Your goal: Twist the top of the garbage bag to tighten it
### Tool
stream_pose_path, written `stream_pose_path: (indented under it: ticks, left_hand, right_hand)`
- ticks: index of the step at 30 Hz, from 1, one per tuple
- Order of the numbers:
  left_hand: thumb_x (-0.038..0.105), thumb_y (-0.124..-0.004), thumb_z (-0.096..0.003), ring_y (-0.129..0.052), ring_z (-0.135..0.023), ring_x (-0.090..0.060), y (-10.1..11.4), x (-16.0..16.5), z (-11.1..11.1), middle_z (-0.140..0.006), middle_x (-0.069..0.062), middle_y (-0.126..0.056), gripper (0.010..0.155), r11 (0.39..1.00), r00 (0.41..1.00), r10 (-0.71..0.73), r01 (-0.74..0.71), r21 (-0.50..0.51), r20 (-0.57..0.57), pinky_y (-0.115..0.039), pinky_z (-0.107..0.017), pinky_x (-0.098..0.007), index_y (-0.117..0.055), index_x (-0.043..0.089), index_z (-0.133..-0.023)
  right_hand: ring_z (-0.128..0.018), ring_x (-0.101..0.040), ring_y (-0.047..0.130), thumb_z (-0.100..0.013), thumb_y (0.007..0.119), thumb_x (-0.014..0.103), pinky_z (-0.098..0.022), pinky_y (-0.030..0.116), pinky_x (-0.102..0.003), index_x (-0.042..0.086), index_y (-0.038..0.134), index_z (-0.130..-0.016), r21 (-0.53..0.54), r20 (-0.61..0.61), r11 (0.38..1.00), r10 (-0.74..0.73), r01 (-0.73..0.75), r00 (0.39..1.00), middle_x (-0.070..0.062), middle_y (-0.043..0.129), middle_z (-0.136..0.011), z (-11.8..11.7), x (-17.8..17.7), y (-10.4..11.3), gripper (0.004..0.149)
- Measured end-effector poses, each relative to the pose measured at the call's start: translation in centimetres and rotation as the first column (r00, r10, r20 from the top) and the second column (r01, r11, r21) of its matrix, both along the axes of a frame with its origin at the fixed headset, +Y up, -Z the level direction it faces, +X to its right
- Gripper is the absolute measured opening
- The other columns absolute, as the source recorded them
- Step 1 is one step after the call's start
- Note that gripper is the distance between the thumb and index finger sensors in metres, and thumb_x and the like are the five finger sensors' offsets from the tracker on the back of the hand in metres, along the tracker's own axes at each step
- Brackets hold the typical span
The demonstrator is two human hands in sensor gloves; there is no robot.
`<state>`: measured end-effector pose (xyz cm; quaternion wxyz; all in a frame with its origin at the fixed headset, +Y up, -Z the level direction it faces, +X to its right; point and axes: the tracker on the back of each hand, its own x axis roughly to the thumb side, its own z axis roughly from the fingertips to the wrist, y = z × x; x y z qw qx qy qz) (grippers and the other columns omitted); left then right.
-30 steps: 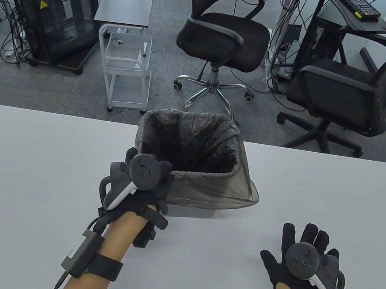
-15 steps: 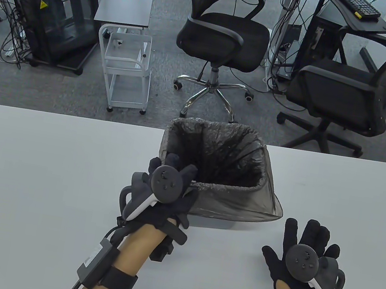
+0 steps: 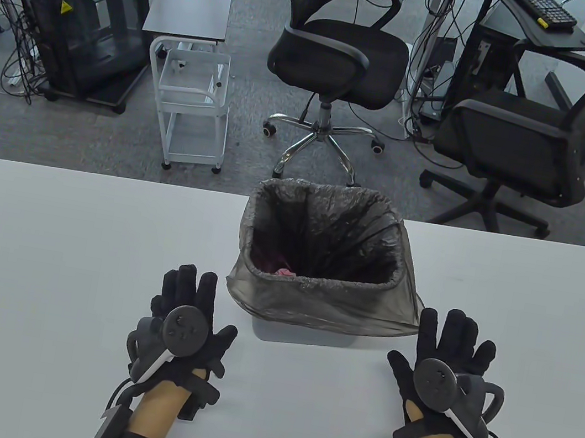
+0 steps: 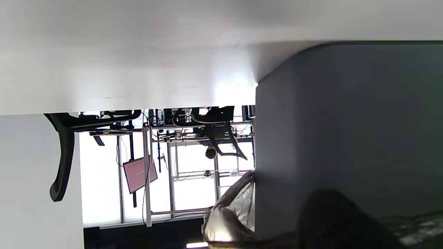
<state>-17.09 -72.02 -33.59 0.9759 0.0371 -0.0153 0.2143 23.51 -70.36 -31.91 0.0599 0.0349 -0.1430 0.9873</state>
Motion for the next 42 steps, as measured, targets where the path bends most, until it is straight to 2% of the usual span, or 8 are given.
stream_pose_path:
  ticks: [3,7,9,14,17,21,31,42]
  left_hand:
    - [0.06,-0.086,-0.0424,0.001,-0.104,-0.038,-0.7,1.1,-1.1,-0.105,0.002,0.013,0.109,0.999,0.999,0.02,-0.021,-0.041,-0.025,-0.026,-0.069,-0.074,0.008,0.044,-0.096]
    - [0.062,-0.084,-0.0421,0.007,-0.103,-0.035,-1.4,1.7,-2.1,-0.106,0.001,0.012,0.105,0.99,0.991,0.109,-0.115,-0.083,-0.076,-0.021,-0.068,-0.075,0.003,0.043,-0.099]
    - [0.062,-0.083,-0.0423,0.006,-0.103,-0.035,-1.4,1.7,-2.3,-0.107,0.002,0.011,0.1,0.988,0.987,0.135,-0.141,-0.066,-0.082,-0.021,-0.068,-0.074,-0.004,0.043,-0.101]
    - [0.062,-0.078,-0.0434,0.004,-0.104,-0.033,-1.4,1.6,-2.2,-0.107,0.003,0.008,0.08,0.99,0.986,0.142,-0.139,0.038,-0.088,-0.023,-0.068,-0.074,-0.028,0.042,-0.102]
    - [0.061,-0.074,-0.0446,-0.002,-0.105,-0.032,-1.2,1.4,-1.9,-0.11,0.005,0.002,0.066,0.978,0.976,0.2,-0.194,0.077,-0.086,-0.024,-0.069,-0.073,-0.046,0.04,-0.1]
    - [0.052,-0.067,-0.048,-0.011,-0.107,-0.031,-0.5,1.2,-1.5,-0.113,0.006,-0.014,0.046,0.967,0.973,0.22,-0.207,0.147,-0.074,-0.027,-0.069,-0.072,-0.068,0.038,-0.092]
    - [0.049,-0.069,-0.0479,-0.016,-0.107,-0.031,1.8,-0.1,-0.3,-0.114,0.005,-0.022,0.043,0.953,0.973,0.225,-0.209,0.217,-0.049,-0.029,-0.068,-0.073,-0.075,0.038,-0.089]
    - [0.049,-0.071,-0.0478,-0.017,-0.108,-0.031,7.4,-1.5,0.5,-0.115,0.005,-0.025,0.043,0.926,0.976,0.22,-0.206,0.318,-0.008,-0.027,-0.069,-0.073,-0.077,0.039,-0.089]
  right_hand:
    - [-0.096,-0.055,0.028,-0.046,0.079,0.063,-0.061,0.023,-0.079,0.015,0.028,-0.108,0.017,0.012,1.0,-0.019,0.019,1.0,-0.024,0.014,-0.107,-0.6,-0.5,-0.5,0.094]
    - [-0.096,-0.055,0.034,-0.047,0.079,0.06,-0.062,0.026,-0.078,0.016,0.048,-0.105,0.047,0.005,0.997,-0.061,0.061,0.998,-0.025,0.021,-0.108,-0.7,-0.7,-0.7,0.079]
    - [-0.096,-0.054,0.038,-0.048,0.079,0.058,-0.062,0.028,-0.078,0.019,0.061,-0.101,0.074,0.006,0.996,-0.054,0.054,0.999,-0.024,0.026,-0.109,-0.6,-0.7,-0.5,0.068]
    - [-0.096,-0.052,0.046,-0.05,0.075,0.052,-0.063,0.03,-0.078,0.023,0.079,-0.089,0.134,-0.032,0.985,-0.105,0.109,0.994,-0.021,0.037,-0.109,-0.2,-0.8,-0.2,0.048]
    - [-0.095,-0.051,0.048,-0.051,0.073,0.05,-0.063,0.03,-0.078,0.024,0.083,-0.086,0.154,-0.073,0.98,-0.117,0.127,0.99,-0.02,0.041,-0.109,0.2,-1.0,-0.2,0.045]
    - [-0.095,-0.051,0.05,-0.052,0.072,0.05,-0.062,0.03,-0.078,0.023,0.084,-0.085,0.187,-0.118,0.97,-0.135,0.155,0.984,-0.021,0.045,-0.108,0.8,-1.3,0.1,0.045]
    - [-0.095,-0.05,0.053,-0.052,0.072,0.05,-0.063,0.032,-0.078,0.024,0.085,-0.084,0.285,-0.142,0.941,-0.144,0.18,0.979,-0.02,0.048,-0.108,2.3,-1.0,2.4,0.044]
    - [-0.094,-0.05,0.055,-0.052,0.072,0.049,-0.063,0.033,-0.078,0.024,0.084,-0.084,0.382,-0.167,0.896,-0.174,0.226,0.971,-0.02,0.049,-0.107,1.7,-1.1,7.6,0.043]
